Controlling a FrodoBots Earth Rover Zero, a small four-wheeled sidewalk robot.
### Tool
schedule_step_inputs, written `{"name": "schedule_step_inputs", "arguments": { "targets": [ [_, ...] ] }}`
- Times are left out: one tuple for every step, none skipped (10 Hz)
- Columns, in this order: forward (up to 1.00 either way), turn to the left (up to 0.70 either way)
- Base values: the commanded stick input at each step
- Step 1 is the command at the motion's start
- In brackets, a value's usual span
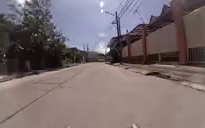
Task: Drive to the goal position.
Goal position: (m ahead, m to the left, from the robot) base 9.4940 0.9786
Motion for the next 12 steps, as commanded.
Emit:
{"name": "schedule_step_inputs", "arguments": {
  "targets": [
    [1.0, 0.0],
    [1.0, 0.0],
    [1.0, 0.0],
    [1.0, 0.0],
    [1.0, 0.0],
    [1.0, 0.0],
    [1.0, 0.0],
    [1.0, 0.0],
    [1.0, 0.0],
    [1.0, 0.0],
    [1.0, 0.0],
    [1.0, 0.0]
  ]
}}
